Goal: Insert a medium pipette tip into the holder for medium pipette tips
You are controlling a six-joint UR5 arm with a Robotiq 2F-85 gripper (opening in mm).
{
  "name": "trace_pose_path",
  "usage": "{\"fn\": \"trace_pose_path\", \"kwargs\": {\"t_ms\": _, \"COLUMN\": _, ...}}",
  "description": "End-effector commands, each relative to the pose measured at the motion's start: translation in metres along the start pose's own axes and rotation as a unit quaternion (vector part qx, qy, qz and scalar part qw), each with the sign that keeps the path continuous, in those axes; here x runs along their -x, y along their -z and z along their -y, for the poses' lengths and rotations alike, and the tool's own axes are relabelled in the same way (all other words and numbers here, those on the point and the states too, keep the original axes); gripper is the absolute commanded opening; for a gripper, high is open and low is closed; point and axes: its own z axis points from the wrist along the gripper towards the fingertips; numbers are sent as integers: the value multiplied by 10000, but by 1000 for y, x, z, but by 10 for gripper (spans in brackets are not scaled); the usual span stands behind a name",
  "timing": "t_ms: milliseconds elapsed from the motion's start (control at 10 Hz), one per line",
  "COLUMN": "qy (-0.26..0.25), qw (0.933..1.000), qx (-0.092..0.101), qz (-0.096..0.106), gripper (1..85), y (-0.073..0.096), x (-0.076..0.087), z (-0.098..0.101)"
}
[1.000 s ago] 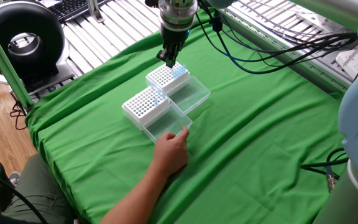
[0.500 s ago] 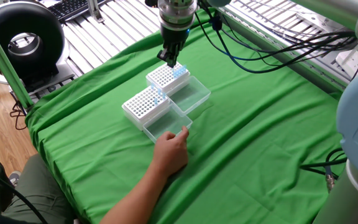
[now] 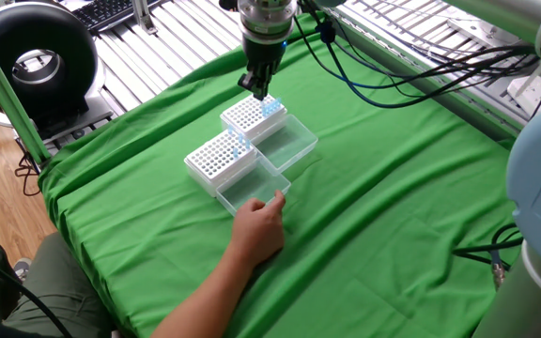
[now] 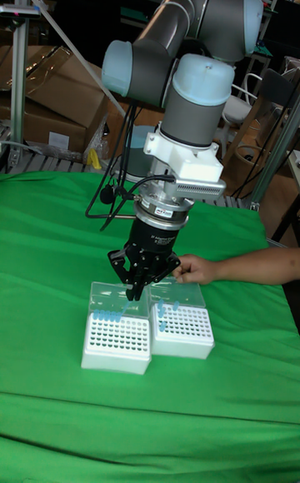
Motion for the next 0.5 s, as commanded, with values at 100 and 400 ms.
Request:
{"fn": "trace_pose_path", "kwargs": {"t_ms": 100, "qy": -50, "qw": 9999, "qx": 71, "qz": 79, "gripper": 10, "y": 1, "x": 8, "z": -4}}
{"fn": "trace_pose_path", "kwargs": {"t_ms": 400, "qy": -28, "qw": 9999, "qx": 56, "qz": 147, "gripper": 10, "y": -3, "x": 11, "z": -2}}
